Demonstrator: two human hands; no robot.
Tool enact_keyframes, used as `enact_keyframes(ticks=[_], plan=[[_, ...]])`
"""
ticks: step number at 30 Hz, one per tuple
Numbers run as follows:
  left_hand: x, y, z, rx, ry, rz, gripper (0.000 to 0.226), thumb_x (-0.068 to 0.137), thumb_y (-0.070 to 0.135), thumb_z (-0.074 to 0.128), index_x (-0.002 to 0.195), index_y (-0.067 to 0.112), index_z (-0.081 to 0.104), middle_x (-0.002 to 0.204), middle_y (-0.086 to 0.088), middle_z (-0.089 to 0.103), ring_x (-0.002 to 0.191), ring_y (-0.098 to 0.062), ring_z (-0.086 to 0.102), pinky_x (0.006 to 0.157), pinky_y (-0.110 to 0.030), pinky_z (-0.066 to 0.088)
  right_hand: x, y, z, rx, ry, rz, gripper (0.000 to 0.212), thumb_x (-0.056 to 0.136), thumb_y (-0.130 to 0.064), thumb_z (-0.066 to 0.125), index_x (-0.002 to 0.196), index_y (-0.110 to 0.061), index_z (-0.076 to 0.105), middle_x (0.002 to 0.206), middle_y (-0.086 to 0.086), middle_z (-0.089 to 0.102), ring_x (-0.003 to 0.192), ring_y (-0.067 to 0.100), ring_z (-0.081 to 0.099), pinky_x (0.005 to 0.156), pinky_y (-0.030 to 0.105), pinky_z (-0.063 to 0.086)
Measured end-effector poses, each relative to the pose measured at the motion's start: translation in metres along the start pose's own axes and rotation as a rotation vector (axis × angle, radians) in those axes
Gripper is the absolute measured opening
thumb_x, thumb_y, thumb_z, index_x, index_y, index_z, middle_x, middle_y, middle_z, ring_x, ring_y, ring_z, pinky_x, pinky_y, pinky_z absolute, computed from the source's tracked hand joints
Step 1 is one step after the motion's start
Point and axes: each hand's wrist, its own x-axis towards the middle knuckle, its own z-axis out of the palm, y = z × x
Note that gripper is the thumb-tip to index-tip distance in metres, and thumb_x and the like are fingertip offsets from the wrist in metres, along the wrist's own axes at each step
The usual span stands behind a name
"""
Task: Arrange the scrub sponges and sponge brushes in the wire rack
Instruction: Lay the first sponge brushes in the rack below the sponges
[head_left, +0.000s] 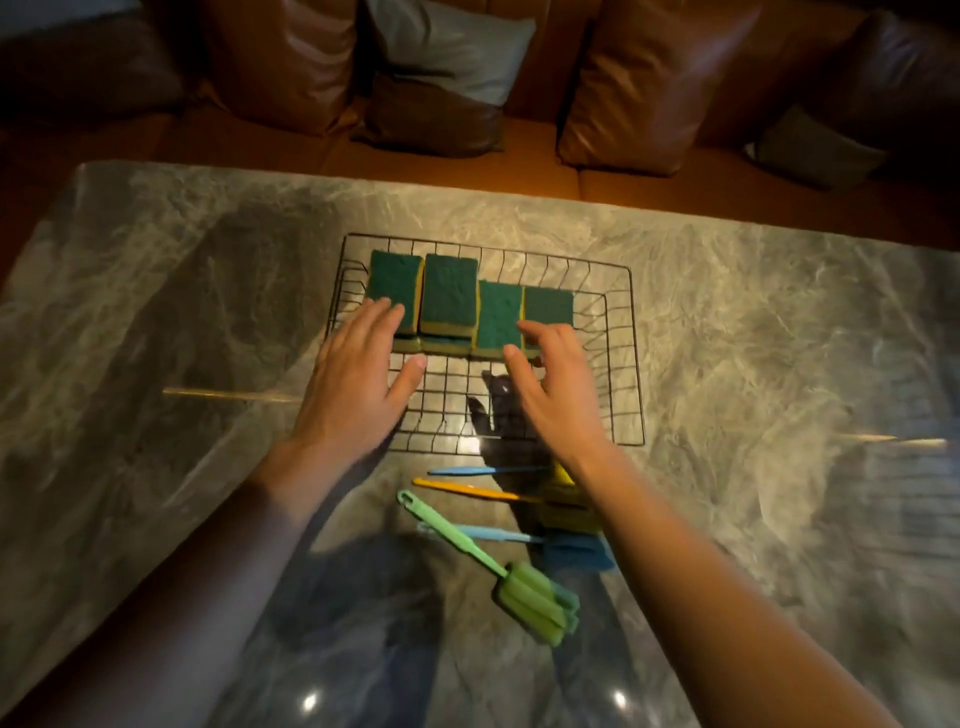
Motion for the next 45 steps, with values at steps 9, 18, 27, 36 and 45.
enact_keyframes(ticks=[9, 18, 27, 36, 45], plan=[[-0.136, 0.060, 0.043, -0.155, -0.190, 0.208, 0.047, 0.101, 0.052, 0.046, 0.135, 0.020, 0.052, 0.131, 0.001, 0.058, 0.124, -0.014, 0.049, 0.107, -0.024, 0.033, -0.128, 0.041, -0.052, -0.043, 0.018, 0.062, 0.025, 0.100, -0.043, 0.052, 0.114, -0.025, 0.063, 0.105, -0.012, 0.060, 0.100, 0.010, 0.057, 0.086, 0.039, 0.054], [-0.166, 0.095, 0.093, -0.131, -0.547, 0.429, 0.061, 0.080, 0.058, 0.067, 0.131, 0.027, 0.055, 0.130, 0.004, 0.058, 0.121, -0.016, 0.053, 0.103, -0.037, 0.044, -0.158, 0.078, -0.063, -0.275, -0.124, 0.057, 0.033, 0.096, -0.033, 0.066, 0.124, -0.016, 0.064, 0.126, 0.001, 0.061, 0.117, 0.019, 0.052, 0.102, 0.032, 0.042], [-0.164, 0.104, 0.105, 0.008, -0.626, 0.397, 0.052, 0.089, 0.039, 0.068, 0.136, 0.039, 0.046, 0.131, 0.005, 0.049, 0.120, -0.019, 0.049, 0.100, -0.036, 0.040, -0.150, 0.092, -0.062, -0.290, -0.256, 0.078, 0.056, 0.084, -0.038, 0.078, 0.133, -0.021, 0.057, 0.130, -0.001, 0.058, 0.119, 0.020, 0.049, 0.102, 0.034, 0.042], [-0.153, 0.114, 0.084, -0.032, -0.617, 0.277, 0.048, 0.099, 0.050, 0.046, 0.146, 0.041, 0.036, 0.129, 0.007, 0.045, 0.115, -0.015, 0.048, 0.094, -0.037, 0.046, -0.145, 0.099, -0.058, -0.330, -0.321, 0.055, 0.065, 0.082, -0.047, 0.077, 0.138, -0.026, 0.052, 0.126, 0.000, 0.053, 0.116, 0.021, 0.046, 0.099, 0.038, 0.046], [-0.126, 0.117, 0.057, -0.240, -0.555, 0.141, 0.032, 0.098, 0.047, 0.051, 0.127, 0.035, 0.049, 0.120, 0.013, 0.056, 0.109, -0.006, 0.052, 0.092, -0.036, 0.047, -0.137, 0.101, -0.066, -0.205, -0.402, 0.079, 0.045, 0.086, -0.042, 0.075, 0.125, -0.025, 0.058, 0.116, -0.004, 0.050, 0.104, 0.015, 0.052, 0.091, 0.033, 0.051]])
